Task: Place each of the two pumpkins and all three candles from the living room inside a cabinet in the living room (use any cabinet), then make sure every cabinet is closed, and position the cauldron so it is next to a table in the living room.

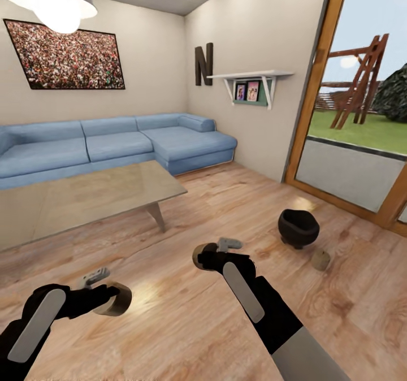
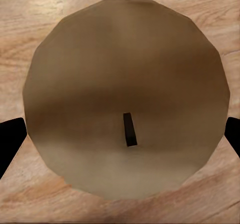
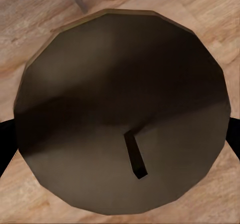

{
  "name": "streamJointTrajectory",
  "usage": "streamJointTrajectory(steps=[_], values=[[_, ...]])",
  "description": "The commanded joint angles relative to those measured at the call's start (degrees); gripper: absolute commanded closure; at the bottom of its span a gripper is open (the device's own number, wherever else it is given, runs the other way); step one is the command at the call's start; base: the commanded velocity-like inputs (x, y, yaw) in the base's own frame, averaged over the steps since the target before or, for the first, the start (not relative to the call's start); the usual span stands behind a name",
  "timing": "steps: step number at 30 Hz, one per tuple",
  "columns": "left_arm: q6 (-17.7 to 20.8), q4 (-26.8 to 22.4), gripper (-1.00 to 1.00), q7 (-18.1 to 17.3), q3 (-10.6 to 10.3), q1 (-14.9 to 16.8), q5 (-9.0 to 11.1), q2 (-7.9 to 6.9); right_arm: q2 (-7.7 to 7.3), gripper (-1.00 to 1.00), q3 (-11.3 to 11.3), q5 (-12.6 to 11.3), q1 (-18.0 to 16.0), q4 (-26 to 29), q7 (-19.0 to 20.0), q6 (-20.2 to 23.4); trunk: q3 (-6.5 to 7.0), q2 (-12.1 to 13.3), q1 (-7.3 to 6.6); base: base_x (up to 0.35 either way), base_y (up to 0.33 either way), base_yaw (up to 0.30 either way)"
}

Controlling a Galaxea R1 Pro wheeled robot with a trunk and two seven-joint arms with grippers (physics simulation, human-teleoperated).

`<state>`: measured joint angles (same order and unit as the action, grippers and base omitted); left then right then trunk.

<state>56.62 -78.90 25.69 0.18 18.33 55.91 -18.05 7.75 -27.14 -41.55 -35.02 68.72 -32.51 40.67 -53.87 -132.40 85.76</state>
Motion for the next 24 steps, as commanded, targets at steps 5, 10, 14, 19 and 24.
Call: streamJointTrajectory(steps=[5, 10, 14, 19, 24], values=[[0.15, -0.06, 1.00, 0.59, -0.25, 0.04, 0.60, -0.05, -0.01, 1.00, -0.10, -0.55, -0.05, 0.04, -0.57, 0.03, 0.84, 1.99, -1.11, 0.000, 0.000, 0.292], [0.15, -0.03, 1.00, 0.59, -0.27, 0.04, 0.58, -0.05, -0.01, 1.00, -0.18, -0.55, -0.05, 0.03, -0.60, -0.03, 1.74, 4.00, -2.21, 0.000, 0.000, 0.292], [0.15, -0.05, 1.00, 0.59, -0.29, 0.04, 0.59, -0.05, -0.01, 1.00, -0.19, -0.55, -0.05, 0.08, -0.62, -0.05, 2.46, 5.60, -3.09, 0.000, 0.000, 0.292], [0.15, -0.03, 1.00, 0.59, -0.32, 0.04, 0.60, -0.05, -0.01, 1.00, -0.19, -0.55, -0.05, 0.09, -0.59, -0.06, 3.36, 7.61, -4.19, 0.000, 0.000, 0.292], [0.15, -0.03, 1.00, 0.59, -0.35, 0.04, 0.60, -0.05, -0.01, 1.00, -0.19, -0.55, -0.05, 0.09, -0.55, -0.06, 4.26, 9.61, -5.29, 0.000, 0.000, 0.292]])
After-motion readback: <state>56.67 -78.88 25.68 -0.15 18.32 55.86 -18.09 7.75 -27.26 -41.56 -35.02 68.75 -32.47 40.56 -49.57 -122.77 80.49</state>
